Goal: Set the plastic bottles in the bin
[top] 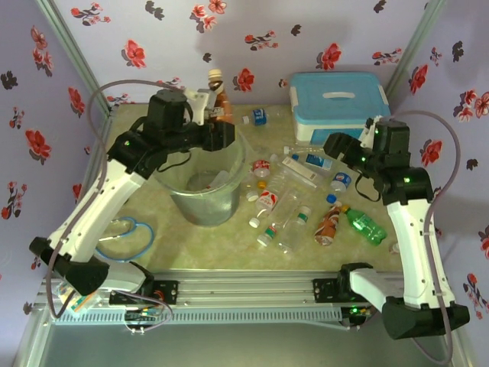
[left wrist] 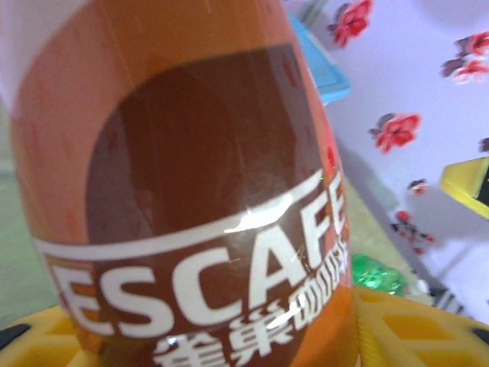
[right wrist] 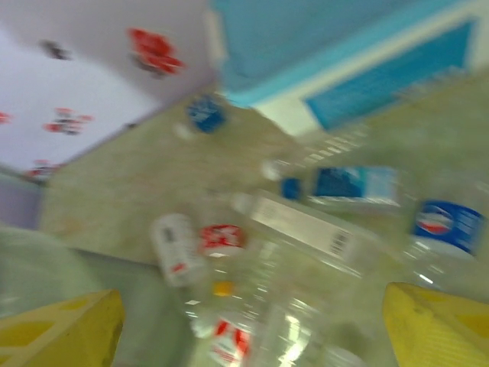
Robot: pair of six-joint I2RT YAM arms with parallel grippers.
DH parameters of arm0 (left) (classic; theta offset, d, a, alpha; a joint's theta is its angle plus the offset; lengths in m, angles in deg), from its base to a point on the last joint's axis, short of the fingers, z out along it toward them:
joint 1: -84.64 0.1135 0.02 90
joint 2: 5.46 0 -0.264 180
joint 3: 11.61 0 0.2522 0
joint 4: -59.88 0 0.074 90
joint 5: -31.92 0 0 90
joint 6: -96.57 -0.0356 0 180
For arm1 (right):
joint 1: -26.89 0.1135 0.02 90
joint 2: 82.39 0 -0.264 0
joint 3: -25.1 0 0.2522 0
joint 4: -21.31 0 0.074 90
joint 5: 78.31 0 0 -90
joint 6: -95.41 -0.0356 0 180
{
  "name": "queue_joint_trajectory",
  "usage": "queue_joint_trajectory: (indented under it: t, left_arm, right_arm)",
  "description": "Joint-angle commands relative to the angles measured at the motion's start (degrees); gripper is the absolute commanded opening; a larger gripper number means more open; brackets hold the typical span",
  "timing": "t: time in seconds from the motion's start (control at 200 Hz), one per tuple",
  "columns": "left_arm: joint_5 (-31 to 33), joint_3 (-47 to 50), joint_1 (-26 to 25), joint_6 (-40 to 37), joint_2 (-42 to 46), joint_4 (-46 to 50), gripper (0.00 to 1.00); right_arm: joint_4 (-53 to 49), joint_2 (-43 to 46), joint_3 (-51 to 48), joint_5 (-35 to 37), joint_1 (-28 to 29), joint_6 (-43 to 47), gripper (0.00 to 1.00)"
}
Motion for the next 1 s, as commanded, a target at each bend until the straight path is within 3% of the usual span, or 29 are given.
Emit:
queue_joint_trajectory:
  t: [0.0,0.12,0.235,0.38,0.51,0.585,0.77,0.995]
  left_arm:
    - [6.5,2.5,0.6,-4.7,-0.3,9.5,0.45]
    - [9.2,4.5,0.7,-6.5,-1.1,12.2,0.44]
    - [12.2,6.6,0.7,-8.7,-2.2,13.9,0.45]
    - [14.9,9.1,0.7,-10.4,-3.5,13.2,0.44]
    - [14.7,11.4,0.7,-11.2,-4.3,12.9,0.44]
    - [14.6,12.8,0.7,-11.0,-4.0,13.0,0.44]
    - [14.3,17.1,1.0,-9.6,-1.6,9.8,0.72]
    - [11.0,19.5,1.4,-8.0,0.0,5.2,0.82]
  right_arm:
    - [-11.1,-2.0,-0.1,10.2,-0.8,0.3,0.88]
    - [-14.4,-2.8,-1.3,14.2,-1.9,-1.0,0.88]
    - [-16.0,-2.6,-4.5,15.3,-6.3,-0.2,0.83]
    - [-15.8,-1.1,-8.5,11.8,-12.9,-0.4,0.82]
    - [-16.8,-0.9,-11.3,4.0,-19.6,-1.6,0.81]
    - [-17.9,-1.0,-11.7,2.4,-20.9,-2.5,0.83]
    - [-16.3,1.1,-15.0,2.7,-21.5,-7.2,0.90]
    - [-15.7,6.0,-18.7,4.8,-21.7,-12.2,0.92]
